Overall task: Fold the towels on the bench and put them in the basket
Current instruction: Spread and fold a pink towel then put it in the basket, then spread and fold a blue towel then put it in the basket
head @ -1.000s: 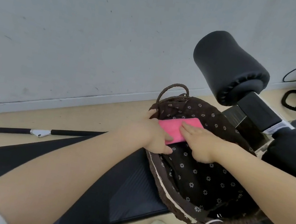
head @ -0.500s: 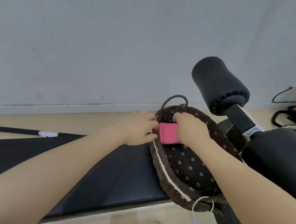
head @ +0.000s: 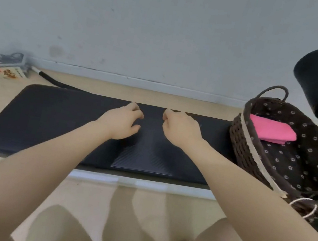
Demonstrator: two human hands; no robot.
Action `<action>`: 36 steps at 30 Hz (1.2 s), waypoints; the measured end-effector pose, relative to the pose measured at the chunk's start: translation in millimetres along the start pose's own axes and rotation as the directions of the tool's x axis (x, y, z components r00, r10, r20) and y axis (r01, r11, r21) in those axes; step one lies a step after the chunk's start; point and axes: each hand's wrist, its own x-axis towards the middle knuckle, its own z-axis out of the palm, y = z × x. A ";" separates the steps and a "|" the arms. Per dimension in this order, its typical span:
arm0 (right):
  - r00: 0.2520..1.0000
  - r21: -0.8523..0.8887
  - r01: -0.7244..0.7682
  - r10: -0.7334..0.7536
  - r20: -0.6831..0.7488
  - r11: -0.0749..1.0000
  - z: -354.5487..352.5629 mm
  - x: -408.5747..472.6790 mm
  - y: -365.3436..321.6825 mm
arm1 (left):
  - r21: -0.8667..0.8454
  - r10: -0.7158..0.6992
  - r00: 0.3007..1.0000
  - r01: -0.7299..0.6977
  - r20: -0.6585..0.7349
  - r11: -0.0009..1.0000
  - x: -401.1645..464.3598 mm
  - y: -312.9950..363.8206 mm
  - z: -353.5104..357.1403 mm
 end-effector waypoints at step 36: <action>0.489 0.036 0.833 -0.765 0.419 0.553 -212.5 158.9 -820.7 | -0.506 -0.881 0.464 0.740 -0.096 0.444 -520.5 -491.7 -398.9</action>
